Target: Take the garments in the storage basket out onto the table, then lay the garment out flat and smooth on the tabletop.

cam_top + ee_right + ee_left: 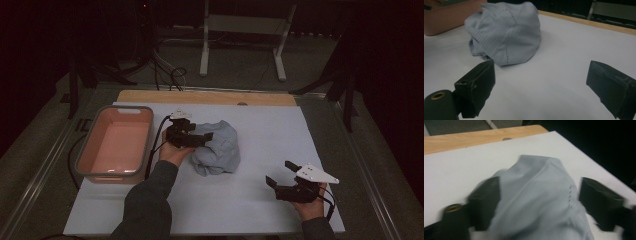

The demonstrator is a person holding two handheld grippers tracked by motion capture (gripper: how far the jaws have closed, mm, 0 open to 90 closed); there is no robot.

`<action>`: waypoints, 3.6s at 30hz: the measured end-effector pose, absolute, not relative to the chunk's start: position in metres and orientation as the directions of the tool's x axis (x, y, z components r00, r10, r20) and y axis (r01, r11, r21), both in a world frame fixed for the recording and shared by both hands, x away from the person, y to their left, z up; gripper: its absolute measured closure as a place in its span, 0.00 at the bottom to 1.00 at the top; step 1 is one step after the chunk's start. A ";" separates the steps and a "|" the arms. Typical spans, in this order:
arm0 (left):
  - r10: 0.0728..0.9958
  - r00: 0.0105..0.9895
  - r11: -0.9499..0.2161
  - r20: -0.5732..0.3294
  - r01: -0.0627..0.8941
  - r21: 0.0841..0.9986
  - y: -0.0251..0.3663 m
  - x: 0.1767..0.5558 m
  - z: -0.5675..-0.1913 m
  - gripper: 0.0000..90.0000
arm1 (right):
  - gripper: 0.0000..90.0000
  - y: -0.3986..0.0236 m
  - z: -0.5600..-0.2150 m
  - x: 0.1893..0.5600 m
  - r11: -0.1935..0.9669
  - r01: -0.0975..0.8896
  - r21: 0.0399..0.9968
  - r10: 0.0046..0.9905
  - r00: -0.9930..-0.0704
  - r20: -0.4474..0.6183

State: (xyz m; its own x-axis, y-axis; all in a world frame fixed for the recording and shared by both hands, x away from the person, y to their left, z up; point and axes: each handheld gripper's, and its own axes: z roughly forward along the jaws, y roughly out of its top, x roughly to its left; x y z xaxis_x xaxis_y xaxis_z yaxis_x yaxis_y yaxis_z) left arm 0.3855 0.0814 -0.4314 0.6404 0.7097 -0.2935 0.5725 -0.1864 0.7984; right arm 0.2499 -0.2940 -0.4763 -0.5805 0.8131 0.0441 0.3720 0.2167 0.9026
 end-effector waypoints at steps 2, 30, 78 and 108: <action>0.710 0.643 -0.193 -0.286 0.568 0.800 0.082 0.385 -0.431 0.14 | 0.10 -0.294 -0.476 0.250 0.217 0.372 0.903 0.813 -0.581 0.044; 0.760 0.616 -0.154 -0.206 0.478 0.865 0.123 0.356 -0.418 0.01 | 0.10 -0.294 -0.477 0.251 0.214 0.376 0.902 0.813 -0.580 0.048; 0.795 0.582 -0.136 -0.167 0.440 0.888 0.163 0.317 -0.433 0.01 | 0.10 -0.238 -0.455 0.267 0.208 0.350 0.913 0.766 -0.639 0.071; 0.797 0.573 -0.106 -0.189 0.441 0.891 0.169 0.315 -0.431 0.01 | 0.12 -0.127 -0.442 0.331 0.292 0.344 0.892 0.680 -0.731 0.059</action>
State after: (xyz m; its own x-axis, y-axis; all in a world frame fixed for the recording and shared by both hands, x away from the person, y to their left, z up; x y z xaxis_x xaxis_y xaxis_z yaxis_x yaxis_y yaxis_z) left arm 0.3152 0.1692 -0.4309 0.5730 0.7974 -0.1892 0.4414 -0.1058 0.8910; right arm 0.3306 -0.1274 -0.4416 -0.7305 0.6803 0.0591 0.3443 0.2922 0.8922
